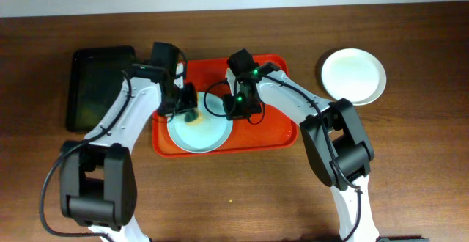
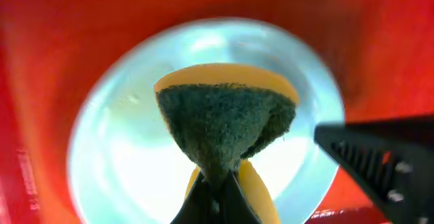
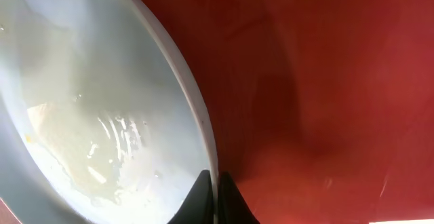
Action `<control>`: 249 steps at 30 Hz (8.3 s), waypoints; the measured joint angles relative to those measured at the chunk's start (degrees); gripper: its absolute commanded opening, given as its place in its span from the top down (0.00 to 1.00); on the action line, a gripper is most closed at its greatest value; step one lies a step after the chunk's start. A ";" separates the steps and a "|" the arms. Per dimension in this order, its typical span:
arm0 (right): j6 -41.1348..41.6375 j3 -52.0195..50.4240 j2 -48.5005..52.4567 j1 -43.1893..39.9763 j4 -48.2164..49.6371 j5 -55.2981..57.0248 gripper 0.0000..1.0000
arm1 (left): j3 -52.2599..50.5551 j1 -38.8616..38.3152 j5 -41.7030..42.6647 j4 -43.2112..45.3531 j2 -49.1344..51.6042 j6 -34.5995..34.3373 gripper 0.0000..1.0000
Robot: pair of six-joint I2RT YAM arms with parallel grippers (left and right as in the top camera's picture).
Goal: Clean dirty plates on tray and stack at the side
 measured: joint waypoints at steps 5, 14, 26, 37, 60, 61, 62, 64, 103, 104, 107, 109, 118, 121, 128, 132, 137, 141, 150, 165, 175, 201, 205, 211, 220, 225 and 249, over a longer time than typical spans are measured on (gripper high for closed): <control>-0.02 0.00 0.00 -0.04 -0.02 0.00 0.96 | -7.85 -1.27 -6.64 3.02 1.22 0.00 1.00; 0.02 0.00 0.07 0.00 0.00 -0.42 0.96 | -0.61 0.22 -23.82 -2.86 1.27 -1.33 1.00; 0.02 0.00 0.07 -0.04 0.00 -0.42 0.96 | 2.64 -2.08 -1.44 4.61 9.84 -2.82 1.00; 0.04 0.00 0.22 0.17 0.61 -0.92 0.96 | 5.20 1.55 -21.55 -6.75 7.26 -2.84 1.00; 0.02 0.00 0.22 -0.04 0.37 -0.87 0.96 | 8.52 24.13 -18.64 7.48 9.94 -4.98 0.65; 0.00 0.00 0.22 -0.04 0.37 -0.87 0.96 | 8.79 24.57 -18.56 7.34 9.84 -5.27 0.62; -0.02 0.00 0.22 -0.04 0.37 -0.87 0.96 | 9.11 25.18 -18.49 6.05 9.84 -5.20 0.44; 0.02 0.00 0.22 -0.04 0.35 -0.87 0.96 | 9.92 26.40 -18.25 3.30 9.33 -5.11 0.07; -18.40 26.32 -5.64 16.85 -29.88 87.58 0.96 | 14.86 29.11 -8.13 0.04 -7.61 -5.40 0.01; -17.97 26.32 -5.68 16.79 -29.90 92.32 0.96 | 14.86 29.11 -8.13 0.07 -7.61 -5.40 0.01; -16.68 26.32 -6.58 18.45 -29.92 101.74 0.96 | 14.86 29.11 -8.13 0.07 -7.61 -5.40 0.01; -13.97 26.34 -7.93 18.73 -30.08 98.79 0.96 | 14.86 29.11 -8.13 0.07 -7.61 -5.40 0.00; -10.51 25.42 -8.90 -25.31 -30.14 24.15 0.96 | 14.86 29.11 -8.13 0.04 -7.61 -5.40 0.01; -10.25 22.18 -8.92 -37.05 -29.68 18.47 0.96 | 14.86 29.11 -8.13 0.04 -7.61 -5.40 0.01; -8.07 8.92 -8.90 -52.13 -17.25 15.13 0.83 | 14.86 29.11 -8.15 0.07 -7.61 -5.40 0.01; -7.10 7.17 -8.90 -52.50 -13.18 14.25 0.38 | 14.86 29.11 -8.13 0.04 -7.61 -5.40 0.01; -7.34 10.27 -9.01 -50.90 -18.43 13.35 0.08 | 14.86 29.11 -8.13 0.07 -7.61 -5.40 0.01; -7.15 13.42 -15.19 -50.86 -23.23 13.07 0.07 | 14.86 29.11 -8.13 0.07 -7.61 -5.40 0.01; 2.95 2.21 -17.94 -51.52 -18.47 21.70 0.96 | 14.86 29.11 -8.13 0.04 -7.61 -5.40 0.01; -0.02 -10.86 -16.00 -49.96 2.73 9.33 0.96 | 14.86 29.11 -8.13 0.04 -7.61 -5.40 0.01; 6.75 -10.34 -16.04 -49.37 -3.78 31.15 0.96 | 14.86 29.11 -8.13 0.07 -7.61 -5.40 0.01; 9.86 -11.21 -13.92 -50.21 1.55 31.26 0.96 | 14.86 29.11 -8.13 0.04 -7.61 -5.40 0.01; 8.63 -11.50 -13.49 -47.69 4.98 24.92 0.96 | 14.86 29.11 -8.15 0.04 -7.61 -5.40 0.01; 4.42 -11.04 -13.49 -43.63 2.84 23.67 0.96 | 14.86 29.11 -8.13 0.04 -7.61 -5.40 0.01; 4.04 -3.19 -32.74 -44.19 -23.58 27.21 0.96 | 14.86 29.11 -8.15 0.04 -7.61 -5.40 0.01; -2.36 -5.44 -41.86 -41.88 -33.51 19.43 0.02 | 14.86 29.11 -8.15 0.07 -7.61 -5.40 0.00; -12.48 -52.76 -104.06 -22.21 -8.41 2.12 0.02 | 14.88 29.14 -7.91 0.07 -7.61 -5.40 0.01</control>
